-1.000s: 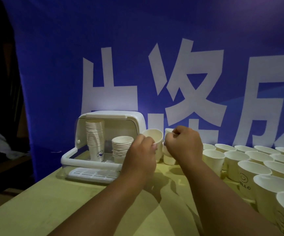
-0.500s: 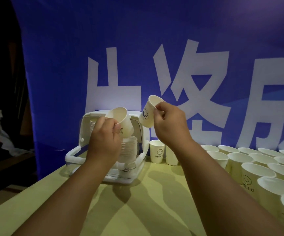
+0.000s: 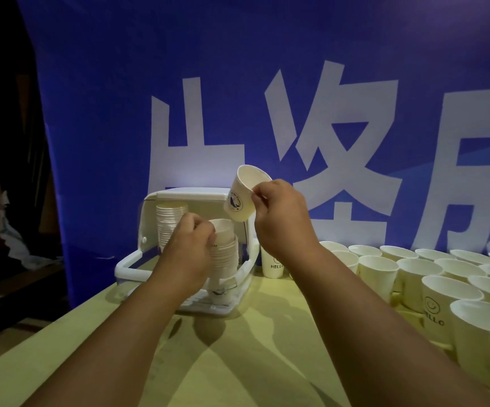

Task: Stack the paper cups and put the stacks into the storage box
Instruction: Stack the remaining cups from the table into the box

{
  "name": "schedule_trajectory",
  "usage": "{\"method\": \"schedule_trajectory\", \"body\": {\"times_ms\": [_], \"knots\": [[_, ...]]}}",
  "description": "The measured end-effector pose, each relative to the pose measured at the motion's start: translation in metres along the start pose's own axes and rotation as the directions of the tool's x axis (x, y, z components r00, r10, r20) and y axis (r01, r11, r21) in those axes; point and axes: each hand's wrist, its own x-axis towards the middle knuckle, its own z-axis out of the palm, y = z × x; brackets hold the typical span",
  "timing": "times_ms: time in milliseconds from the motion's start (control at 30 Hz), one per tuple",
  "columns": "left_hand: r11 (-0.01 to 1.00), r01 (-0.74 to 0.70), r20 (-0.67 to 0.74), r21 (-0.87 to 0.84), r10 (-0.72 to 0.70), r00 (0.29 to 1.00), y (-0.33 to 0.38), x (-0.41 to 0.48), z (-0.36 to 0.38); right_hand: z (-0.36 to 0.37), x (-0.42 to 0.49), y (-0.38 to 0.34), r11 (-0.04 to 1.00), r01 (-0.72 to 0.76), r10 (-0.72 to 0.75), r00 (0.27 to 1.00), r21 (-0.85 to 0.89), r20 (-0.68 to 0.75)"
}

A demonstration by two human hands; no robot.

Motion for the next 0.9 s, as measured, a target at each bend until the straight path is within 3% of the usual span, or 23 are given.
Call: {"method": "schedule_trajectory", "body": {"times_ms": [100, 433, 567, 667, 767, 900], "knots": [[1.0, -0.018, 0.09, -0.013, 0.019, 0.996, -0.001, -0.002, 0.003, 0.004, -0.002, -0.001, 1.0, -0.016, 0.016, 1.0, 0.017, 0.011], [0.973, -0.045, -0.083, -0.227, 0.027, 0.996, -0.008, -0.006, 0.014, 0.019, -0.019, -0.003, 0.985, 0.029, 0.014, 0.968, -0.17, 0.251], [0.977, -0.129, -0.121, -0.17, 0.109, 0.987, -0.009, -0.006, 0.013, 0.02, -0.02, -0.001, 0.979, 0.078, -0.017, 0.95, -0.187, 0.311], [0.978, -0.165, -0.106, -0.126, 0.152, 0.983, -0.011, -0.005, 0.013, 0.026, -0.021, 0.0, 0.999, 0.002, 0.011, 0.966, -0.05, 0.259], [0.984, -0.139, -0.13, -0.114, 0.124, 0.984, -0.012, -0.004, 0.014, 0.034, -0.025, 0.005, 0.995, -0.082, 0.063, 0.959, 0.058, 0.278], [0.994, -0.09, -0.121, -0.054, 0.083, 0.989, -0.017, -0.004, 0.016, 0.044, -0.034, 0.014, 0.999, -0.045, 0.043, 0.91, -0.005, 0.413]]}}
